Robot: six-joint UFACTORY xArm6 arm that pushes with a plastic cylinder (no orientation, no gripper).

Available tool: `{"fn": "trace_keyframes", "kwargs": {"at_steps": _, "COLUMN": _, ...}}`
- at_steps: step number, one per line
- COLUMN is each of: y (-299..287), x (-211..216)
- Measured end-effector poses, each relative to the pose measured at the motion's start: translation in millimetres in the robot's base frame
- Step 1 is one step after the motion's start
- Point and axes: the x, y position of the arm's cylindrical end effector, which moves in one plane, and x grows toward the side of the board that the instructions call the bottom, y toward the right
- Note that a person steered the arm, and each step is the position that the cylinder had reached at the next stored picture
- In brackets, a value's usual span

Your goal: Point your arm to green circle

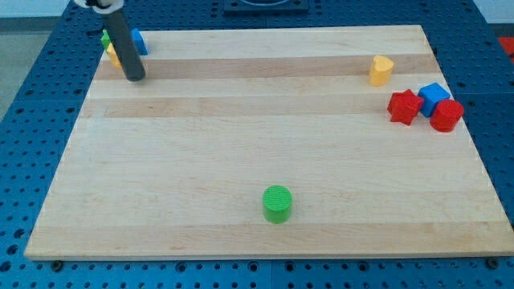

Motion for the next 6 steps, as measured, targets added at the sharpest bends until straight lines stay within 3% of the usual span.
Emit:
{"fn": "trace_keyframes", "kwargs": {"at_steps": 2, "y": 36.2, "x": 25.3}}
{"fn": "trace_keyframes", "kwargs": {"at_steps": 4, "y": 131.8, "x": 120.0}}
{"fn": "trace_keyframes", "kwargs": {"at_steps": 6, "y": 271.4, "x": 203.1}}
